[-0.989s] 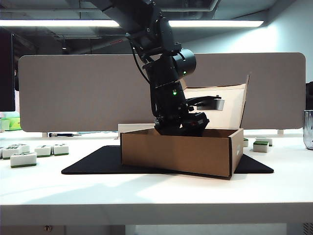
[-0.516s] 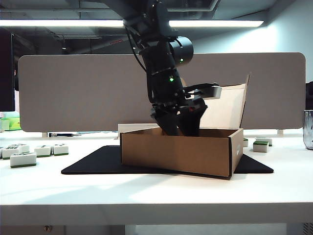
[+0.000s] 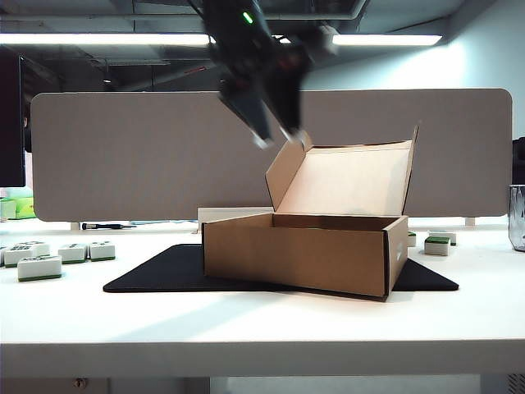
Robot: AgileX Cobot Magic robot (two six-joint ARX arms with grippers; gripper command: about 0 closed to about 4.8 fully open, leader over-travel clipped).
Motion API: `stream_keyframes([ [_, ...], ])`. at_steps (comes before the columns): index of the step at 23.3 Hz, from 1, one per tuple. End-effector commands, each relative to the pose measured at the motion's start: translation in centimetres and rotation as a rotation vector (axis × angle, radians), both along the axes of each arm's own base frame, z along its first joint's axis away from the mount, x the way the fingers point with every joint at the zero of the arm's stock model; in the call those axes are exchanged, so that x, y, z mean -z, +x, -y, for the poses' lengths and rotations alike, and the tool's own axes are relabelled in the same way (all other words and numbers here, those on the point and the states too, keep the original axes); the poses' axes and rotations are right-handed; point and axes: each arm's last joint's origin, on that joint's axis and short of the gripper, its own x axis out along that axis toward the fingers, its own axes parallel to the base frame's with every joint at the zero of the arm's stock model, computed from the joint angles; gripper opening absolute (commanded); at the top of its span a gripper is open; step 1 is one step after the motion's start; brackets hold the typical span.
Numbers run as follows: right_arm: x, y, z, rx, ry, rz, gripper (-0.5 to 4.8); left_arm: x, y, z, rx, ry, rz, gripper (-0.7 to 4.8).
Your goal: Pick up four mahjong tiles and put them into the paper box.
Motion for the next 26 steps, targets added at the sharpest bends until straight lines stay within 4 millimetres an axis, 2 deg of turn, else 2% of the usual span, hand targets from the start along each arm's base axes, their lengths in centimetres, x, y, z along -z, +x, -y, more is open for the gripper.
stream_keyframes([
  [1,0.0,0.0,0.0,-0.003,-0.002,-0.006,-0.01,-2.7,-0.8,-2.9,-0.084,-0.011,0.008,3.87],
  [4,0.2,-0.1,0.0,-0.002,-0.003,-0.023,-0.01,-4.8,-1.4,-5.5,-0.143,-0.035,0.032,3.36],
  [8,0.4,-0.1,0.0,-0.002,-0.003,-0.040,-0.01,-6.9,-3.1,-10.3,-0.235,-0.057,0.073,3.34],
  [11,0.4,-0.1,0.0,0.002,-0.005,-0.038,-0.01,-6.9,-4.3,-13.2,-0.302,-0.049,0.065,3.34],
  [15,0.4,-0.1,0.0,0.015,-0.012,-0.040,-0.01,-6.1,-7.0,-18.5,-0.440,-0.043,0.063,3.34],
  [21,0.4,-0.1,0.0,0.015,-0.012,-0.040,-0.01,-5.4,-10.1,-22.3,-0.561,-0.064,0.131,3.33],
  [26,0.4,-0.1,0.0,0.015,-0.011,-0.040,-0.01,-4.6,-13.2,-24.0,-0.625,-0.084,0.197,3.31],
])
